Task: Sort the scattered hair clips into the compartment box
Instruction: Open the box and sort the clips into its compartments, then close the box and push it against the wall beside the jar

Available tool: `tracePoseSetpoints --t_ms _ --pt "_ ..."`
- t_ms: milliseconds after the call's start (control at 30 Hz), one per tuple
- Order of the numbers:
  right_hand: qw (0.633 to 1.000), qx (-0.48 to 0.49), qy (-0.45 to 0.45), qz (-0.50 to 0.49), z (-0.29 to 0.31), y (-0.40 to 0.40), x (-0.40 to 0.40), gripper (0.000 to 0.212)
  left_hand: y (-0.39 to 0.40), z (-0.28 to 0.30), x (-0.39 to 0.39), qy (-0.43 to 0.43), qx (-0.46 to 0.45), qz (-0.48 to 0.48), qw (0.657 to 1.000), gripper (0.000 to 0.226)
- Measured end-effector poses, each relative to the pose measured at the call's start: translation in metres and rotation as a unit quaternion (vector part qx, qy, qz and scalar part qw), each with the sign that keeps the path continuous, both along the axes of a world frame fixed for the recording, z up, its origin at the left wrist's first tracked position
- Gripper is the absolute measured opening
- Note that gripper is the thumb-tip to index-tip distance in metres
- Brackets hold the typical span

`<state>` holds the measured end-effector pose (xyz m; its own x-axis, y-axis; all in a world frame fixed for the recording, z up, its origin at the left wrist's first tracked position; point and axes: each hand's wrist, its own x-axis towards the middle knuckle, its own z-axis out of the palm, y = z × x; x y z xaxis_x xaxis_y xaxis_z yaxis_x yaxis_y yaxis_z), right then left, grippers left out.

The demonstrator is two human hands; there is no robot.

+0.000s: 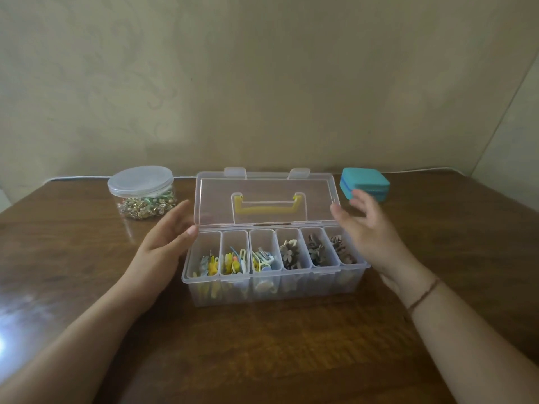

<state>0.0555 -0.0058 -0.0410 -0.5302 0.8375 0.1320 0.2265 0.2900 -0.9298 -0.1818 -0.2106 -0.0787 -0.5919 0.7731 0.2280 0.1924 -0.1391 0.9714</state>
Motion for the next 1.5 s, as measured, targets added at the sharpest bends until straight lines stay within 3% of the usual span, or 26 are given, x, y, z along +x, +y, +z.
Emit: tracePoseSetpoints --t_ms 100,167,233,333,400,467,533,600,967,1267,1367,1500 --pt "0.985 -0.128 0.1 0.065 -0.001 0.003 -0.001 0.077 0.001 0.004 0.002 -0.056 0.053 -0.025 0.997 0.063" --pt "0.975 -0.145 0.153 0.067 0.005 0.007 0.005 0.077 -0.002 0.011 0.005 -0.093 0.091 -0.025 0.991 0.047" --pt "0.975 -0.134 0.165 0.062 0.012 0.009 0.012 0.073 -0.004 0.017 0.006 -0.101 0.112 -0.026 0.988 0.053" --pt "0.991 -0.023 0.051 0.121 0.019 0.01 0.022 0.046 -0.007 0.018 0.012 -0.008 0.094 -0.059 0.994 0.054" --pt "0.98 0.071 -0.039 0.184 0.021 0.013 0.028 0.027 -0.009 0.013 0.015 0.066 0.079 -0.068 0.992 0.043" --pt "0.955 0.116 -0.127 0.242 0.025 0.014 0.034 0.037 -0.011 0.012 0.017 0.158 0.054 -0.063 0.984 0.039" --pt "0.927 0.124 -0.206 0.289 0.027 0.013 0.038 0.05 -0.014 0.012 0.018 0.233 0.033 -0.062 0.97 0.05" --pt "0.916 0.123 -0.228 0.306 0.027 0.01 0.039 0.052 -0.013 0.011 0.017 0.28 0.021 -0.063 0.958 0.061" --pt "0.89 0.194 -0.291 0.293 0.031 -0.009 0.026 0.038 -0.009 0.006 0.015 0.367 0.013 -0.055 0.928 0.055" --pt "0.865 0.334 -0.282 0.248 0.022 -0.006 0.019 0.034 -0.006 0.007 0.014 0.396 0.019 -0.016 0.918 0.048" --pt "0.889 0.317 -0.24 0.225 0.014 -0.005 0.016 0.038 -0.005 0.006 0.017 0.403 -0.014 0.015 0.915 0.048" --pt "0.921 0.249 -0.23 0.191 0.012 0.003 0.02 0.043 -0.006 0.005 0.018 0.463 -0.038 0.092 0.881 0.056"
